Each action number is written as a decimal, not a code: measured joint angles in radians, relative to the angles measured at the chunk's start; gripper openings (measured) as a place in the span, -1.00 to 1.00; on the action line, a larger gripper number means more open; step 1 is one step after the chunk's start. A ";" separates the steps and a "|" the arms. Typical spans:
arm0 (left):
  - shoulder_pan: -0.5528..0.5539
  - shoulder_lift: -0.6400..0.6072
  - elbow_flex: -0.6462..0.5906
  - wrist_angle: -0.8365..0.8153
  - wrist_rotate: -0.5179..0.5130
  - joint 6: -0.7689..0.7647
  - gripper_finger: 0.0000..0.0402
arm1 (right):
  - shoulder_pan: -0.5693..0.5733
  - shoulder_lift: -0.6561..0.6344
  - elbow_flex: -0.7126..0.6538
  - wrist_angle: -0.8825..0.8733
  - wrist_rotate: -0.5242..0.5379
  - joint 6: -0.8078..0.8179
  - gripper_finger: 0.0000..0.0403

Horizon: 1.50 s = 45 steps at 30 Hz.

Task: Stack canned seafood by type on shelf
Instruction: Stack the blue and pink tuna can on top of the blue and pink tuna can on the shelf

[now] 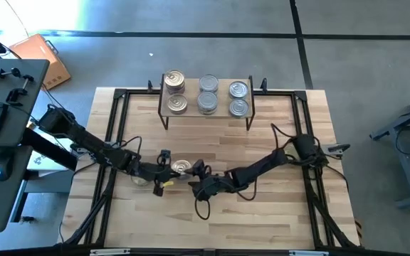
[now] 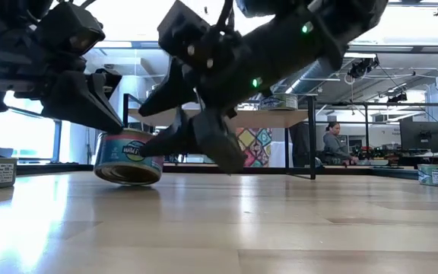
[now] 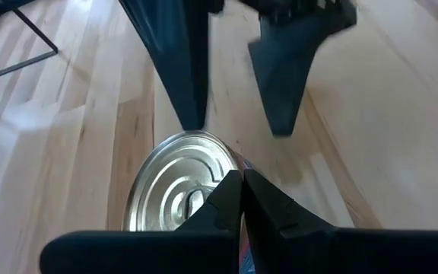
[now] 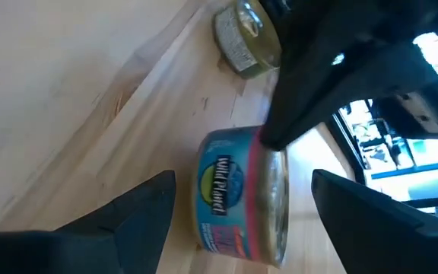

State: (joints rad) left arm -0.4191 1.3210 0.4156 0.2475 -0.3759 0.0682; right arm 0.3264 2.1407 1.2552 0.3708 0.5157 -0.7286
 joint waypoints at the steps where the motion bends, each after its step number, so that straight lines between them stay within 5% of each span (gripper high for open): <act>1: 0.001 0.000 0.000 0.005 0.000 0.000 -1.00 | 0.000 0.008 0.000 0.009 0.001 -0.014 0.50; 15: 0.001 0.000 0.001 0.058 -0.002 0.004 -1.00 | -0.023 0.065 0.000 0.110 0.057 -0.076 0.48; 24: 0.001 0.000 0.001 0.062 -0.009 0.004 -1.00 | -0.041 0.065 0.000 0.086 0.020 0.058 -0.13; 29: -0.007 -0.004 0.004 0.039 0.002 -0.061 -0.95 | -0.023 0.063 0.000 0.081 0.036 0.119 -0.16; 39: -0.016 -0.190 0.002 -0.292 0.008 -0.172 -0.38 | 0.011 -0.021 -0.001 -0.098 0.096 0.275 -0.16; 45: -0.034 -0.339 0.001 -0.529 -0.012 -0.354 -0.24 | 0.023 -0.120 0.009 -0.126 0.222 0.254 -0.16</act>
State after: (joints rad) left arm -0.4535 0.9815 0.4168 -0.2813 -0.3879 -0.2861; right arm 0.3496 2.0202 1.2642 0.2451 0.7379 -0.4741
